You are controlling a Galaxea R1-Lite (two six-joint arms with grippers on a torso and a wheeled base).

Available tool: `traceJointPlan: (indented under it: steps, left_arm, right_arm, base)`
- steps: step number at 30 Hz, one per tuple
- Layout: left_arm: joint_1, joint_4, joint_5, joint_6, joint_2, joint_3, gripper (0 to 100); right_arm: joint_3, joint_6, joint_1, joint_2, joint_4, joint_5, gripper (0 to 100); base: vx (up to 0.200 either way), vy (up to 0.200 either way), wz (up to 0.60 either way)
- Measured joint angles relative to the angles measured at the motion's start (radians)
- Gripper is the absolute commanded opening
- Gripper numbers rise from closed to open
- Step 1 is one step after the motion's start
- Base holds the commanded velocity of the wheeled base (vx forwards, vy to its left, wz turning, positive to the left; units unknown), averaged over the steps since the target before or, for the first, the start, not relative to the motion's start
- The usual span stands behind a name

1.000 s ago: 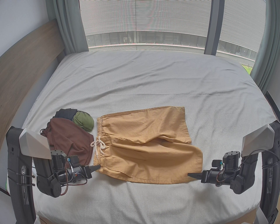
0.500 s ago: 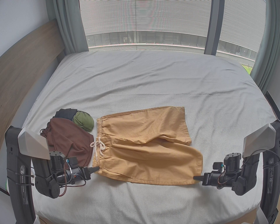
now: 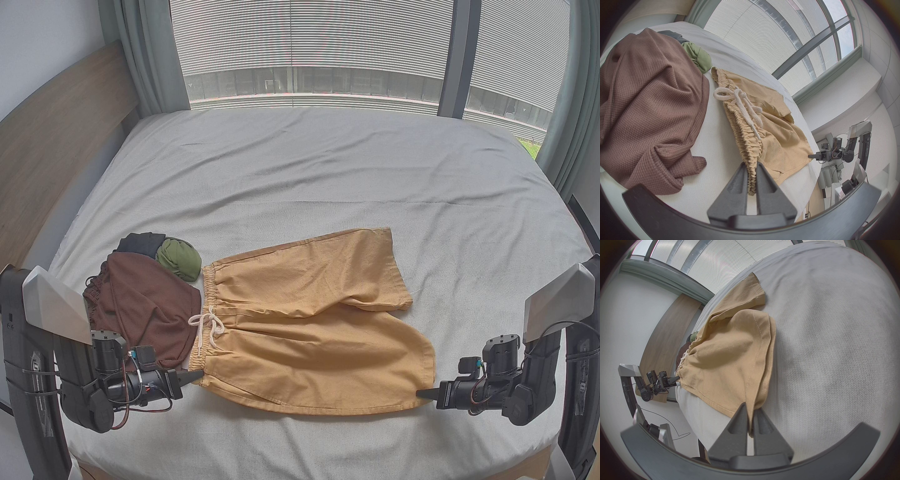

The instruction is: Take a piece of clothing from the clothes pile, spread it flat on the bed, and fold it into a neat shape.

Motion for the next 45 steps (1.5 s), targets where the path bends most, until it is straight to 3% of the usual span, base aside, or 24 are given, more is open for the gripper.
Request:
traceJointPlan:
  steps: [19, 20, 22, 23, 37, 45]
  left_arm:
    - [0.008, 0.000, 0.002, 0.017, 0.057, -0.004, 0]
    - [0.008, 0.000, 0.001, 0.017, 0.057, -0.004, 100]
    - [0.008, 0.000, 0.000, 0.015, 0.058, -0.004, 100]
    - [0.008, 0.000, -0.001, 0.014, 0.057, -0.004, 100]
    - [0.000, -0.001, 0.015, 0.007, 0.019, -0.049, 100]
    - [-0.023, -0.005, 0.014, 0.000, 0.003, -0.053, 100]
  right_arm:
    - [0.004, 0.000, -0.003, -0.003, -0.004, -0.001, 0]
    - [0.004, 0.000, -0.003, -0.003, -0.004, -0.001, 0]
    - [0.005, 0.000, -0.002, -0.003, -0.003, -0.001, 0]
    - [0.006, 0.000, -0.001, -0.003, -0.004, -0.001, 100]
    - [-0.065, 0.012, -0.047, -0.006, -0.090, -0.001, 100]
    - [-0.223, 0.124, -0.058, -0.003, -0.060, -0.001, 100]
  base:
    - [0.000, 0.000, 0.00]
    - [0.000, 0.000, 0.00]
    - [0.000, 0.000, 0.00]
    - [0.000, 0.000, 0.00]
    - [0.000, 0.000, 0.00]
    - [0.000, 0.000, 0.00]
